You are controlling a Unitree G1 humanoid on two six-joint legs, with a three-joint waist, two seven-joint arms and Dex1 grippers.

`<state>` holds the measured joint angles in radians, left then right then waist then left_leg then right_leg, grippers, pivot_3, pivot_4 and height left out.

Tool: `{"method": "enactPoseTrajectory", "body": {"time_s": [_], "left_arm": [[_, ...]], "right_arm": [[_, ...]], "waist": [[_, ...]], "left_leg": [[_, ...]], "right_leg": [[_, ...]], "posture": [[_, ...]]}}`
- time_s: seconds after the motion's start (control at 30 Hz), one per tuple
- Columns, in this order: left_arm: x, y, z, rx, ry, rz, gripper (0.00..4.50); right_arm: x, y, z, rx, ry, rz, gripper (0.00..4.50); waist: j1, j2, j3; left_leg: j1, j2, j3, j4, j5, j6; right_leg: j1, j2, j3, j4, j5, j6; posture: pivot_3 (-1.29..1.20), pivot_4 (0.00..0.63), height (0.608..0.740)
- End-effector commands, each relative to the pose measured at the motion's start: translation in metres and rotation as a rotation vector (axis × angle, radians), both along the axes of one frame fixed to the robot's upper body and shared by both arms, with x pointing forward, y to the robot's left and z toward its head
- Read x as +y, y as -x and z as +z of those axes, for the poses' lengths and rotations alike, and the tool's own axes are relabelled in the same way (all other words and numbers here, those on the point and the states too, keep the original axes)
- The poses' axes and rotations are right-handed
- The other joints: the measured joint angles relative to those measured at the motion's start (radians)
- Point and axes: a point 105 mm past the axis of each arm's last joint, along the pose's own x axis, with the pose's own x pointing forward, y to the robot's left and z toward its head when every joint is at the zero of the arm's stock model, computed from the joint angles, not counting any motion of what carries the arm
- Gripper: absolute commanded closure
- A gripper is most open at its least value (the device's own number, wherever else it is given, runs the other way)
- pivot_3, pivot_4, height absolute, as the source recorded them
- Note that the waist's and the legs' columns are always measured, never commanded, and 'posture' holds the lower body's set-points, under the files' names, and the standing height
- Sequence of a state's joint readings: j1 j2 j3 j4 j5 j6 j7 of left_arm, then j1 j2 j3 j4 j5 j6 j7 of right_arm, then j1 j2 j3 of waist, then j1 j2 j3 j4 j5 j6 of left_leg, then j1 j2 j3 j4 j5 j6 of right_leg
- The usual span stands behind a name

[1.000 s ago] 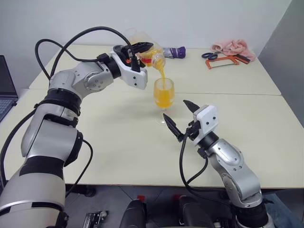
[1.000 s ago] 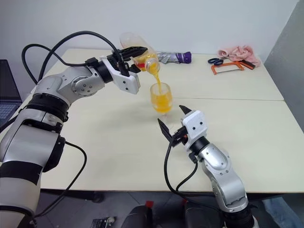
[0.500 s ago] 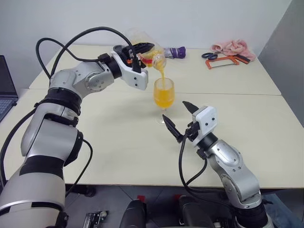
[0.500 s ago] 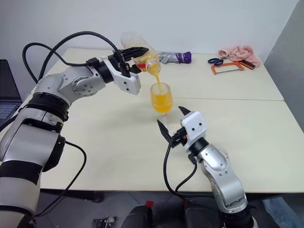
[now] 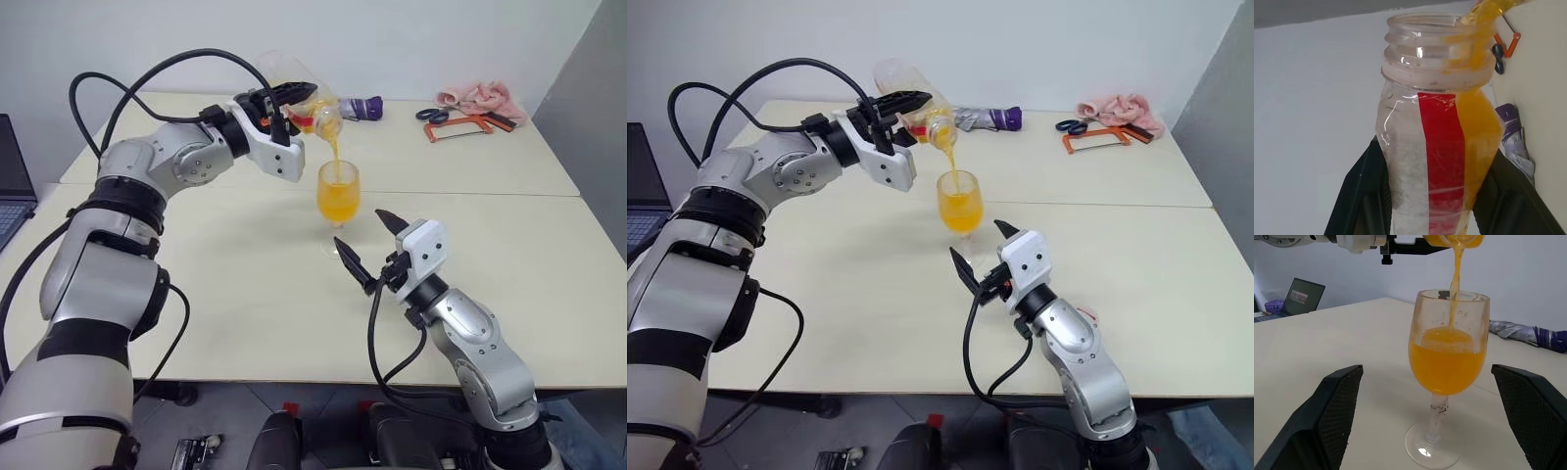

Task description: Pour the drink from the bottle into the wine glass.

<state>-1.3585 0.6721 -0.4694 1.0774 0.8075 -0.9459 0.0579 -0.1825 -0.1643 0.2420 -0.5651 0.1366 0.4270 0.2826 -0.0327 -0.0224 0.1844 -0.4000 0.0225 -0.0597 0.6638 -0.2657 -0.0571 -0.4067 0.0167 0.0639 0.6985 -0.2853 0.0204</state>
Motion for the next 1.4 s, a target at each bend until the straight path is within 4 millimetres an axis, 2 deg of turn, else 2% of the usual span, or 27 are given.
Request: {"method": "enactPoseTrajectory", "body": {"time_s": [0.03, 0.53, 0.93, 1.1, 1.17, 1.27, 1.4], "left_arm": [[0.001, 0.003, 0.021, -0.060, 0.024, -0.004, 2.83], [0.001, 0.004, 0.020, -0.051, 0.027, -0.011, 2.83], [-0.005, 0.001, 0.010, 0.116, 0.214, -0.050, 2.84], [-0.004, -0.002, 0.004, 0.247, 0.349, -0.066, 2.84], [0.001, -0.006, 0.003, 0.341, 0.480, -0.073, 2.84], [0.014, -0.012, 0.001, 0.462, 0.657, -0.068, 2.84], [0.049, -0.017, -0.011, 0.627, 0.918, -0.022, 2.84]], "right_arm": [[0.003, 0.004, 0.007, -0.031, -0.014, 0.015, 0.00], [0.004, 0.004, 0.006, -0.029, -0.013, 0.018, 0.00], [0.002, 0.002, 0.010, -0.058, -0.006, 0.003, 0.00], [0.003, 0.002, 0.013, -0.082, 0.001, 0.015, 0.00], [0.003, 0.003, 0.015, -0.097, 0.004, 0.030, 0.00], [0.006, 0.006, 0.018, -0.110, 0.027, 0.099, 0.00], [0.012, 0.018, 0.014, -0.051, 0.084, 0.275, 0.00]], "waist": [[0.000, 0.000, 0.000], [0.000, 0.000, 0.000], [0.000, 0.000, 0.000], [-0.001, 0.000, 0.000], [-0.001, 0.000, 0.000], [-0.003, 0.000, 0.000], [-0.010, 0.000, 0.000]], "left_leg": [[0.000, 0.000, 0.000, 0.000, 0.000, 0.000], [0.000, 0.000, 0.000, 0.000, 0.000, 0.000], [0.000, 0.000, 0.000, 0.000, 0.000, 0.000], [0.000, 0.000, 0.000, 0.001, 0.000, 0.000], [0.000, 0.000, 0.000, 0.001, 0.000, 0.000], [0.000, 0.000, 0.000, 0.002, 0.000, 0.000], [0.000, 0.000, 0.000, 0.002, 0.000, 0.000]], "right_leg": [[0.000, 0.000, 0.000, 0.000, 0.000, 0.000], [0.000, 0.000, 0.000, 0.000, 0.000, 0.000], [0.000, 0.000, 0.000, 0.001, 0.000, 0.000], [0.000, 0.000, 0.000, 0.001, 0.000, 0.000], [0.000, 0.000, 0.000, 0.001, 0.000, 0.000], [0.000, 0.000, 0.000, 0.002, 0.000, 0.000], [0.000, 0.000, 0.000, 0.002, 0.000, 0.000]], "posture": [[0.00, 0.150, 0.740], [0.00, 0.150, 0.740], [0.00, 0.150, 0.740], [0.00, 0.150, 0.740], [0.00, 0.150, 0.740], [0.00, 0.150, 0.740], [0.00, 0.150, 0.740]]}}
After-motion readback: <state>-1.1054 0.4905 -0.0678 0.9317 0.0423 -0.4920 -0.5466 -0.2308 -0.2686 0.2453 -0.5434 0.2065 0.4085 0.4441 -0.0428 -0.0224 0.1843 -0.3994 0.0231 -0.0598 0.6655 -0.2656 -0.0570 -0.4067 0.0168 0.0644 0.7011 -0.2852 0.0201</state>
